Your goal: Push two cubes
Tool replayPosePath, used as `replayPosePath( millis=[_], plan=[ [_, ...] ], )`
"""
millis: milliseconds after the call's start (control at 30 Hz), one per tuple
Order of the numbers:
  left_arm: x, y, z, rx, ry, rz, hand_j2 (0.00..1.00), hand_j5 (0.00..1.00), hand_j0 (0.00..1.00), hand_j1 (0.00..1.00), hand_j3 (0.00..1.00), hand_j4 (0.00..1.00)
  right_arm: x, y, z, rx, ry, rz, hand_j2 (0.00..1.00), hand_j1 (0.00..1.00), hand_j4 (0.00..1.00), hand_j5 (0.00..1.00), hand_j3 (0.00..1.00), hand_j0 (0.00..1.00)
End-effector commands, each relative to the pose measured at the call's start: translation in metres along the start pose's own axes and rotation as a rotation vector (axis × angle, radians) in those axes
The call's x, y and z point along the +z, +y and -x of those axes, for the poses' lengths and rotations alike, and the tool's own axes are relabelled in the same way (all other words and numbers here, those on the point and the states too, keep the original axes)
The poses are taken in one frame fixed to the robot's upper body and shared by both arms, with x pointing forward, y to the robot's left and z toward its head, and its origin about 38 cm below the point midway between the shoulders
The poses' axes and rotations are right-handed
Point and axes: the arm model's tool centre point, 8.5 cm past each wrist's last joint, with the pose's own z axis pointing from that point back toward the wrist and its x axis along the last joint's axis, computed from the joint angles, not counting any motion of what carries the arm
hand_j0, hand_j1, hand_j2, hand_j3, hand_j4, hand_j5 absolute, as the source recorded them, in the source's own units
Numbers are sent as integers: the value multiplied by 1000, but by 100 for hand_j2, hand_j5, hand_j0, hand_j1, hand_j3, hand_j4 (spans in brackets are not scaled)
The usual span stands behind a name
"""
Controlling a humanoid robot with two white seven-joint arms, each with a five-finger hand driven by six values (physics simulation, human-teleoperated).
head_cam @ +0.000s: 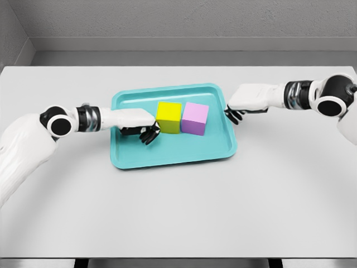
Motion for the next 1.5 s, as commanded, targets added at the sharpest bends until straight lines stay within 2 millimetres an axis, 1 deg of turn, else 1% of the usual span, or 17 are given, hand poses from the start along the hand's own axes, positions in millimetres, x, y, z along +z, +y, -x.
replayPosePath(
  millis=[0, 300, 333, 400, 600, 1000, 1100, 1133, 1167, 1200, 1233, 1267, 1300, 1333, 1400, 1433, 1467],
  plan=[
    [2, 0, 4, 16, 11, -6, 6, 6, 6, 6, 6, 6, -8, -2, -5, -3, -18, 4, 22, 22, 22, 22, 22, 22],
    [0, 4, 2, 11, 2, -13, 6, 6, 6, 6, 6, 6, -13, -5, -8, 5, -29, 2, 22, 22, 22, 22, 22, 22],
    [-3, 3, -1, 11, -5, -12, 6, 6, 6, 6, 6, 6, -16, -3, -11, 10, -36, -12, 23, 23, 23, 23, 23, 23],
    [-8, 4, -4, 10, -17, -13, 6, 6, 6, 6, 6, 6, -21, -5, -15, 14, -48, -9, 23, 23, 23, 23, 23, 23],
    [-9, 4, -5, 9, -17, -12, 6, 6, 6, 6, 6, 6, -26, -3, -20, 20, -65, -18, 23, 23, 23, 23, 23, 23],
    [-13, 11, -8, -1, -26, -18, 6, 6, 6, 6, 6, 6, -28, -10, -23, 31, -71, -8, 23, 23, 23, 23, 23, 23],
    [-13, 11, -9, 0, -28, -19, 6, 6, 6, 6, 6, 6, -10, -17, -7, 20, -25, 24, 23, 23, 23, 23, 23, 23],
    [-13, 11, -9, 0, -28, -19, 6, 6, 6, 6, 6, 6, 8, -12, 6, 10, 18, 21, 25, 25, 25, 25, 25, 25],
    [-13, 11, -9, -1, -29, -20, 6, 6, 6, 6, 6, 6, 18, -14, 14, -3, 45, 43, 28, 28, 28, 28, 28, 28],
    [-13, 11, -9, -1, -28, -21, 6, 6, 6, 6, 6, 6, 44, -12, 30, -13, 104, 55, 36, 36, 36, 36, 36, 36],
    [-11, 12, -9, 0, -29, -24, 6, 6, 6, 6, 6, 6, 59, -11, 38, -17, 137, 60, 44, 44, 44, 44, 44, 44],
    [-7, 15, -7, -3, -25, -29, 6, 6, 6, 6, 6, 6, 77, -11, 47, -21, 177, 66, 58, 58, 58, 58, 58, 58],
    [-4, 19, -7, 9, -32, -45, 6, 6, 6, 6, 6, 6, 91, -9, 54, -29, 207, 76, 79, 79, 79, 79, 79, 79],
    [6, 21, -5, 15, -32, -58, 6, 6, 6, 6, 6, 6, 105, -7, 60, -40, 237, 88, 91, 91, 91, 91, 91, 91],
    [35, 31, -14, 2, -70, -100, 7, 7, 7, 7, 7, 7, 108, -1, 60, -48, 242, 83, 100, 100, 100, 100, 100, 100],
    [55, 35, -11, 5, -61, -116, 8, 8, 8, 8, 8, 8, 106, 3, 60, -54, 239, 77, 100, 100, 100, 100, 100, 100],
    [70, 39, -9, 17, -58, -133, 8, 8, 8, 8, 8, 8, 103, 8, 58, -62, 232, 70, 100, 100, 100, 100, 100, 100]
  ],
)
